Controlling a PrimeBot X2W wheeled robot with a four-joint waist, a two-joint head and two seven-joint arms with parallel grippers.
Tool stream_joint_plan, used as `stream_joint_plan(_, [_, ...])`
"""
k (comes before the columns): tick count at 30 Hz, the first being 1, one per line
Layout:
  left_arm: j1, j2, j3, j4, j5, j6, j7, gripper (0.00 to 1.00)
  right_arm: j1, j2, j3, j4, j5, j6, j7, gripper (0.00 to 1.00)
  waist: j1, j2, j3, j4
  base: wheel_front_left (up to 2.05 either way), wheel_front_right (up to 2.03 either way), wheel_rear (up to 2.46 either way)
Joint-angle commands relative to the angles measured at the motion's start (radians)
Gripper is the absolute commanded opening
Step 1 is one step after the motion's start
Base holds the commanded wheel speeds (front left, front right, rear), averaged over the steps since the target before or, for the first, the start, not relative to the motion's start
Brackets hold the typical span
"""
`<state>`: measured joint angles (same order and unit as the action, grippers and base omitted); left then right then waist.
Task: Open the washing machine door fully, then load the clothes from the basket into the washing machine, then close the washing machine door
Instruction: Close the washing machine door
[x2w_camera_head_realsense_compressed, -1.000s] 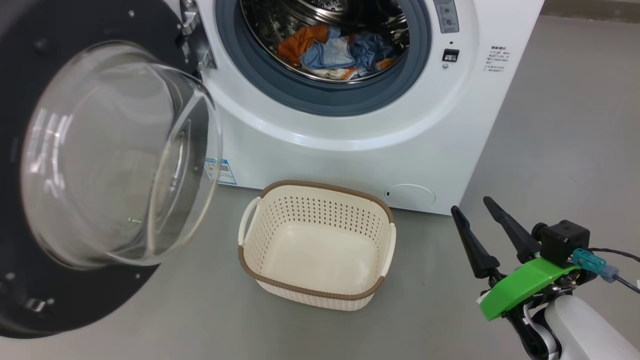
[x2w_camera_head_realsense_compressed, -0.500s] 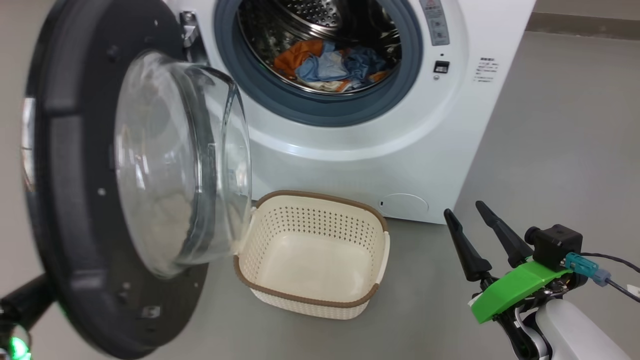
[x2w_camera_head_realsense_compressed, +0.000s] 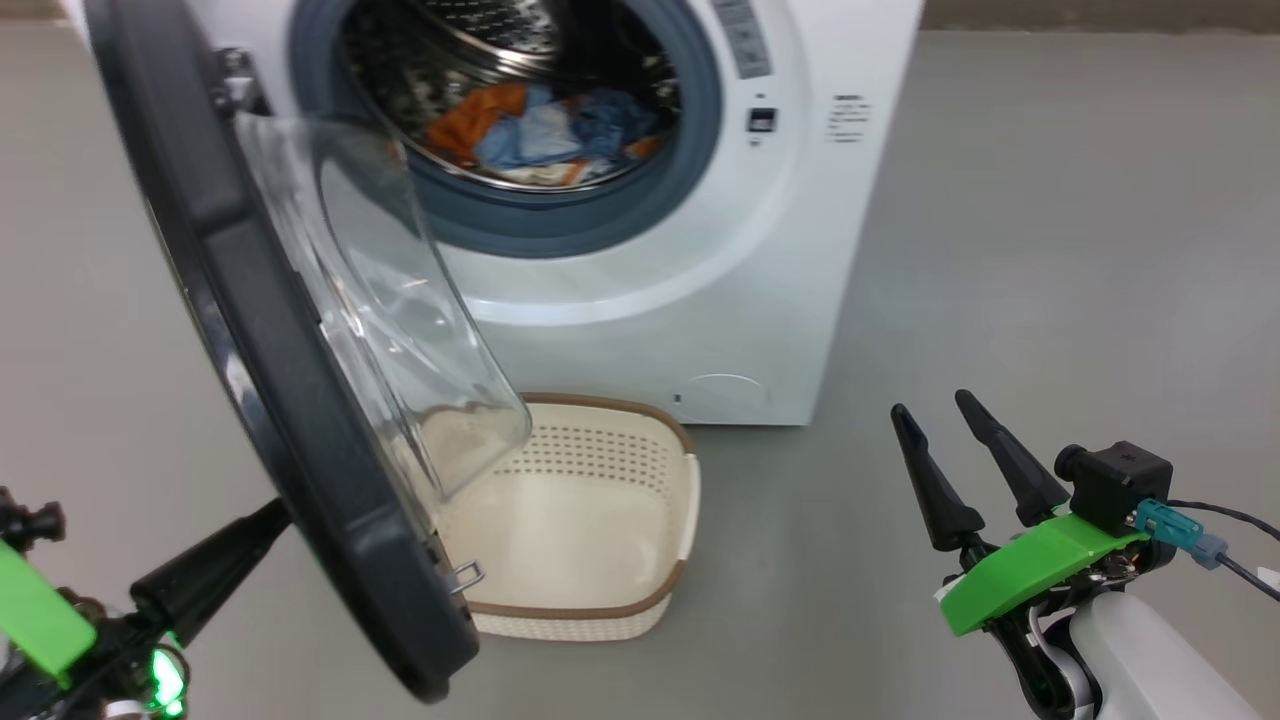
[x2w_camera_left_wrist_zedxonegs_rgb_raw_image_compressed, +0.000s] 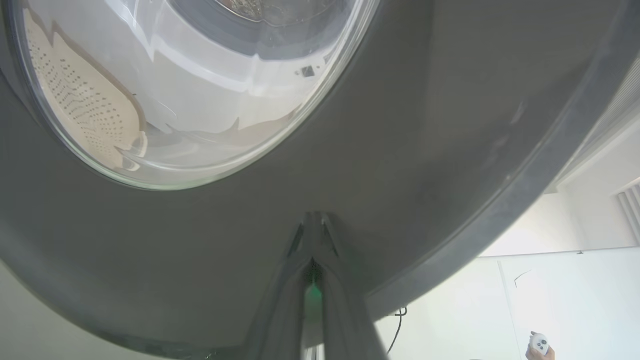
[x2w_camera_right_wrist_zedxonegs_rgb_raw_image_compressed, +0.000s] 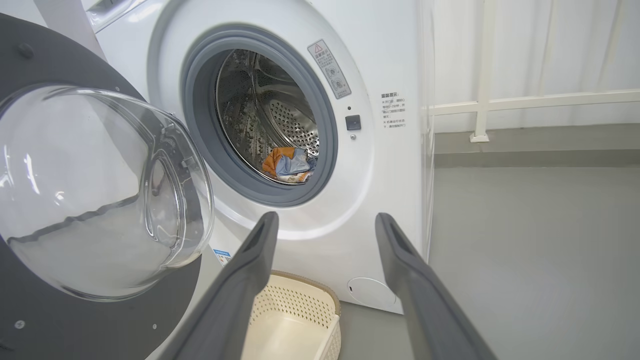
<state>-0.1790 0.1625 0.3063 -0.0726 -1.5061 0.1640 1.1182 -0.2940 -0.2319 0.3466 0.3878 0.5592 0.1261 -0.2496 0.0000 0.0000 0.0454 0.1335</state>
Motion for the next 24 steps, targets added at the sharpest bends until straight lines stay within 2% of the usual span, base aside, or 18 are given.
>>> stream_joint_plan(1, [-0.024, 0.0, 0.012, -0.044, 0.013, -0.003, -0.014, 0.0, -0.005, -0.005, 0.005, -0.026, -0.013, 0.005, -0.012, 1.0, 0.0, 0.0, 0.014, -0.074, 0.0, 0.0, 0.0])
stream_joint_plan(2, [-0.024, 0.0, 0.012, -0.044, 0.013, -0.003, -0.014, 0.0, -0.005, -0.005, 0.005, -0.026, -0.013, 0.005, -0.012, 1.0, 0.0, 0.0, 0.014, -0.074, 0.0, 0.0, 0.0])
stream_joint_plan(8, [-0.058, -0.037, 0.011, -0.028, 0.037, -0.018, -0.08, 0.0, -0.011, -0.002, -0.002, -0.031, -0.015, 0.005, -0.012, 1.0, 0.0, 0.0, 0.026, -0.172, 0.0, 0.0, 0.0])
stream_joint_plan(15, [-0.102, -0.05, 0.019, -0.01, 0.043, -0.032, -0.123, 0.0, -0.014, 0.001, -0.006, -0.035, -0.015, 0.005, -0.012, 1.0, 0.0, 0.0, 0.05, -0.274, 0.0, 0.0, 0.0])
stream_joint_plan(24, [-0.17, -0.062, 0.009, 0.034, 0.077, -0.055, -0.187, 0.0, -0.022, 0.012, -0.005, -0.038, -0.015, 0.005, -0.012, 1.0, 0.0, 0.0, 0.074, -0.338, 0.0, 0.0, 0.0])
